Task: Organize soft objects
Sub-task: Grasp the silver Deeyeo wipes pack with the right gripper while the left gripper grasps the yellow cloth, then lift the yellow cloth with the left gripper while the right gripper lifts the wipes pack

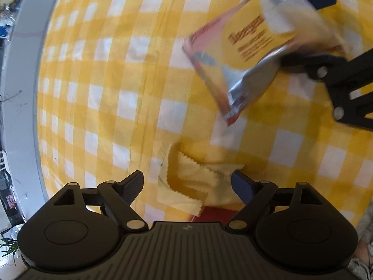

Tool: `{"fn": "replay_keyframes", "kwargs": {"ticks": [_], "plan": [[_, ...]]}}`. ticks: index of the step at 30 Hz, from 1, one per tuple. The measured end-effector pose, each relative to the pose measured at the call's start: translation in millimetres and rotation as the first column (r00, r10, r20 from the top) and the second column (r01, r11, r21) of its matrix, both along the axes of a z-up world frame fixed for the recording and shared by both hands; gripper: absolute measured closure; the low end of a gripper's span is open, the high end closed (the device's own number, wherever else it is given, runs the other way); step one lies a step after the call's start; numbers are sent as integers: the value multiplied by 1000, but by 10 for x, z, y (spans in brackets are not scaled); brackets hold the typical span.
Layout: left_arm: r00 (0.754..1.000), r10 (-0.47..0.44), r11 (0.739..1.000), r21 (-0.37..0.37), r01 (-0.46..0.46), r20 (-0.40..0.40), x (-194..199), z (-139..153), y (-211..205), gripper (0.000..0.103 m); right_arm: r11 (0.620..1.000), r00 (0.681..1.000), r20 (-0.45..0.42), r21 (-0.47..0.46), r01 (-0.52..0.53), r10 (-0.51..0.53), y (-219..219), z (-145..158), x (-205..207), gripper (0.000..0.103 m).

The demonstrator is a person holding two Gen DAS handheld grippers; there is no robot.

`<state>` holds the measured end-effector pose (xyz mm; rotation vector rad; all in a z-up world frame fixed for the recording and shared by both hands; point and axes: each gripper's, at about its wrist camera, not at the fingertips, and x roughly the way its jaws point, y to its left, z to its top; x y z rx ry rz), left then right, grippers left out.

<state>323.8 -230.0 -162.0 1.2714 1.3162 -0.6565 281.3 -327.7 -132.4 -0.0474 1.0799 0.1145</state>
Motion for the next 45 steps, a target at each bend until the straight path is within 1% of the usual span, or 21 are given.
{"fn": "replay_keyframes", "kwargs": {"ticks": [2, 5, 8, 11, 15, 17, 19, 20, 21, 23, 24, 25, 27, 29, 32, 34, 36, 39, 41, 43, 45], "plan": [[996, 50, 998, -34, -53, -77, 146, 27, 52, 3, 1000, 1000, -12, -14, -6, 6, 5, -33, 8, 50], [981, 104, 994, -10, -107, -164, 276, -47, 78, 3, 1000, 1000, -14, -13, -5, 4, -6, -28, 8, 49], [977, 99, 995, 22, -96, -191, 396, -143, 61, 4, 1000, 1000, -16, -16, -6, 6, -1, -37, 12, 49], [967, 142, 990, 43, -136, -211, 455, -216, 8, 3, 1000, 1000, -13, -20, -9, 9, 8, -34, -1, 49], [961, 181, 983, 16, -181, -209, 496, -189, 73, 9, 1000, 1000, -11, -8, -7, 7, -21, -30, -8, 49], [949, 232, 971, -5, -239, -213, 518, -176, 156, 17, 1000, 1000, -12, -3, -7, 7, -36, -31, -1, 49], [936, 258, 960, -45, -276, -240, 516, -141, 210, 46, 1000, 1000, -13, -1, 0, 0, -65, -34, 10, 49], [937, 259, 958, -58, -279, -235, 487, -130, 219, 50, 1000, 1000, -12, -4, 3, -3, -73, -35, 10, 49], [937, 261, 956, -69, -283, -231, 451, -121, 218, 64, 1000, 1000, -12, -7, 7, -7, -82, -35, 9, 49], [935, 298, 945, -81, -318, -193, 365, -115, 198, 76, 1000, 1000, -13, -8, 14, -14, -97, -36, 8, 49], [932, 315, 939, -84, -333, -179, 307, -120, 181, 96, 1000, 1000, -14, -10, 18, -18, -101, -36, 6, 50], [933, 322, 936, -94, -340, -162, 234, -130, 158, 102, 1000, 1000, -14, -15, 19, -19, -99, -36, 1, 50], [951, 304, 947, -91, -308, -54, 47, -151, 92, 102, 1000, 1000, -16, -26, 14, -14, -90, -41, -5, 50], [961, 276, 953, -137, -272, 12, -129, -135, 51, 102, 1000, 1000, -16, -29, 12, -12, -99, -42, -26, 50], [940, 341, 900, -289, -326, -1, -275, 29, 86, 102, 1000, 1000, -12, -12, 22, -22, -157, -22, -66, 51], [921, 371, 878, -370, -305, 122, -445, 176, 148, 102, 999, 1000, -3, 13, 30, -30, -216, 5, -98, 51], [857, 463, 823, -468, -322, 225, -611, 322, 275, 102, 998, 999, 9, 30, 52, -52, -271, 42, -121, 50], [751, 576, 729, -618, -294, 321, -913, 556, 422, 102, 996, 996, 30, -18, 82, -82, -236, 99, -176, 39], [723, 622, 664, -693, -282, 302, -1069, 709, 387, 102, 999, 997, 46, 2, 55, -55, -204, 126, -185, 23], [703, 649, 617, -742, -262, 291, -1276, 785, 386, 102, 1000, 997, 69, -5, 31, -31, -145, 141, -162, 13], [660, 694, 565, -787, -249, 288, -1352, 829, 396, 102, 999, 997, 80, -46, 10, -6, -66, 127, -124, 13]]}}
